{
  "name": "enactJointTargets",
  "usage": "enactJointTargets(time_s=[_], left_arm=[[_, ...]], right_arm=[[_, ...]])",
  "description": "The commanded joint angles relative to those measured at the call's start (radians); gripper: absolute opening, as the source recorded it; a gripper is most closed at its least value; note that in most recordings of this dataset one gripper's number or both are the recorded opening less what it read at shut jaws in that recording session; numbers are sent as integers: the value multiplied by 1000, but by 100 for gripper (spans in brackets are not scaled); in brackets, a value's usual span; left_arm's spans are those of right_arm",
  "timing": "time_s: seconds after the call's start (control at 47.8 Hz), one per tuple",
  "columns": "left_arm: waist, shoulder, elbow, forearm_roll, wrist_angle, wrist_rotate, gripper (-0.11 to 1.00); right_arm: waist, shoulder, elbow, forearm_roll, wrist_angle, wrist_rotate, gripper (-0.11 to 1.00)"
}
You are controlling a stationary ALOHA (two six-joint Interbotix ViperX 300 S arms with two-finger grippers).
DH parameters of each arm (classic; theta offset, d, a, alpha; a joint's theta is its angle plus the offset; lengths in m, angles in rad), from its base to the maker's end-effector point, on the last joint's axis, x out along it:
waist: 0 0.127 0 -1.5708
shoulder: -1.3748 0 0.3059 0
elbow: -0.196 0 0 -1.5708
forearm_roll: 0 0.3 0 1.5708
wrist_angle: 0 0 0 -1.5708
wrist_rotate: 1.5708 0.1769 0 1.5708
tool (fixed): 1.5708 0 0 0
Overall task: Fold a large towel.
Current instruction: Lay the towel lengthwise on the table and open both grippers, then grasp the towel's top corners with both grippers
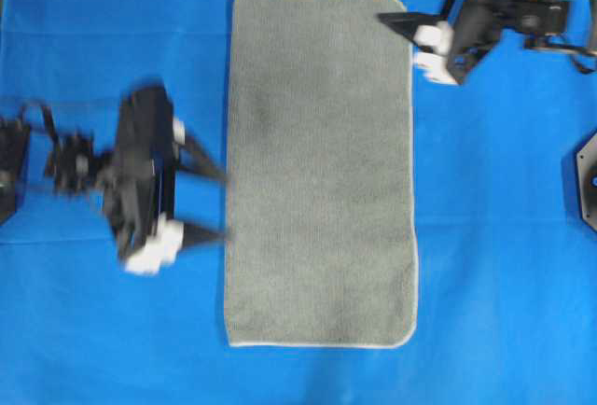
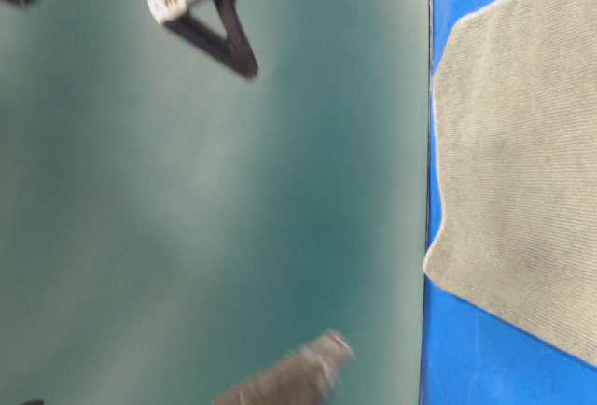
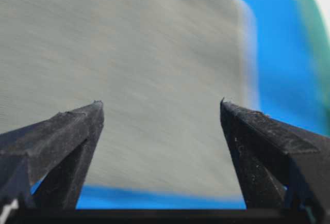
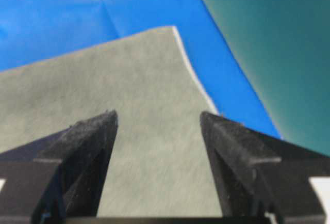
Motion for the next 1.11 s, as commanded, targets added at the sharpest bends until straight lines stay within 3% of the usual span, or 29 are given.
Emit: enactJointTargets(time_s=[0.0, 0.209, 0.418, 0.586, 0.921, 1.025, 1.088], left_arm=[[101, -28, 5, 3, -40, 67, 86], [327, 35, 9, -3, -140, 202, 86], [479, 209, -11, -3, -247, 216, 86], [555, 374, -52, -3, -334, 216, 85], [660, 583, -170, -3, -348, 262, 84], [661, 618, -187, -3, -339, 275, 77], [661, 630, -192, -3, -333, 284, 67]], right_arm=[[-25, -40, 23, 3, -2, 17, 65], [-126, 51, 49, 3, 2, 23, 65], [-206, 265, -6, -5, -46, 14, 65], [-252, 436, -77, -26, -86, 11, 65], [-298, 652, -201, -40, -150, -2, 65], [-298, 675, -219, -40, -153, -3, 64], [-299, 681, -224, -40, -153, -5, 63]])
